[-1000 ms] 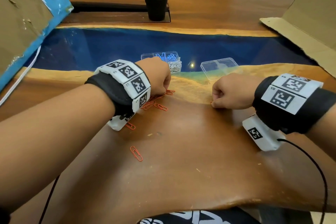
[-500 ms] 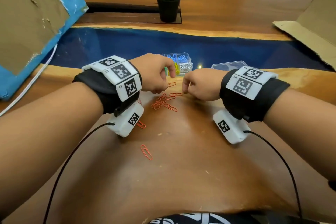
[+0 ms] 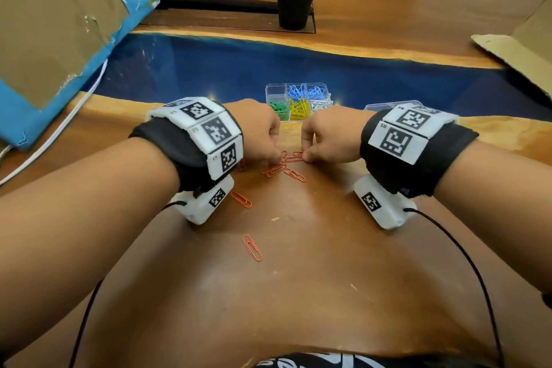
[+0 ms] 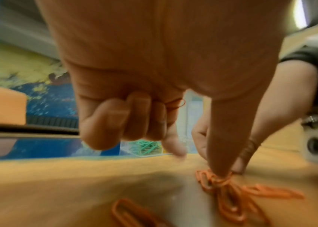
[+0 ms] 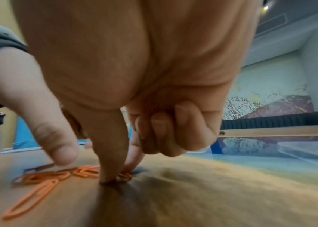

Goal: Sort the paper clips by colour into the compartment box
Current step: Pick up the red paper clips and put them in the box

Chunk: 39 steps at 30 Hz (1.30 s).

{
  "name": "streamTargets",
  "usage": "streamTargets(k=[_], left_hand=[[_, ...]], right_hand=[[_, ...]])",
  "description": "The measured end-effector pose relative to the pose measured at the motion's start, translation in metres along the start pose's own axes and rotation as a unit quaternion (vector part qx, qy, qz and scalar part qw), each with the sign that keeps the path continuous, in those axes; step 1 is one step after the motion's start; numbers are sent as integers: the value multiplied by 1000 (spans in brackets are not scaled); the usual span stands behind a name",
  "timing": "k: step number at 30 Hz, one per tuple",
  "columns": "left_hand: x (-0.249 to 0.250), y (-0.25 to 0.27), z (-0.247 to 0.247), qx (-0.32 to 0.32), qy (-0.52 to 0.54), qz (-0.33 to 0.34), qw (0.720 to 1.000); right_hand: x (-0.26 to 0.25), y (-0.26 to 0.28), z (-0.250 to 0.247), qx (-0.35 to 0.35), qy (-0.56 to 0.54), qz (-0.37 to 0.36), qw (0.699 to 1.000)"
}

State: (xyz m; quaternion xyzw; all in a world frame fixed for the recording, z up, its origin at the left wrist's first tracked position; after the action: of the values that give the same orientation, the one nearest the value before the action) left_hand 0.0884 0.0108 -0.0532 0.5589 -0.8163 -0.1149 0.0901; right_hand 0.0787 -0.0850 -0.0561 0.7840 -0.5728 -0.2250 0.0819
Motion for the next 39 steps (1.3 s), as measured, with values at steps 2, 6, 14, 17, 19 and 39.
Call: streamTargets(k=[2,6,14,17,19,39], left_hand=[[4,-1,1,2,-13,5,1000],[12,0,-3,10,-19,16,1000],[11,0,11,-35,-49,2,998],[10,-1,8,-31,-48,2,998],[5,-3,1,-27,-6,-12,1000],[-50,-65,-50,92,275,-73,954]], right_hand=[[-1,1,2,-8,8,4,1000],[0,1,6,-19,27,26,999],[-1,2,-12,39,23,44,998],[2,-3,-15,42,-24,34,998],[3,-9,-16,19,-46,25,998],[-19,-88,-84,93,-117,40,988]])
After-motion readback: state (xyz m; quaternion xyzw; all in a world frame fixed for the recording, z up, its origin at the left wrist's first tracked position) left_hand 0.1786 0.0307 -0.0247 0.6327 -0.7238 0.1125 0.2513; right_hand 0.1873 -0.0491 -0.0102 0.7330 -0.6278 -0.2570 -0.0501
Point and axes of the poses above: each hand's wrist, its own y-axis away from the middle knuckle, its own z-axis out of the palm, x = y × z, the point moved 8 cm from there along -y, towards the middle knuckle, and after that the axes turned 8 degrees about -y, right-handed, at the moved point
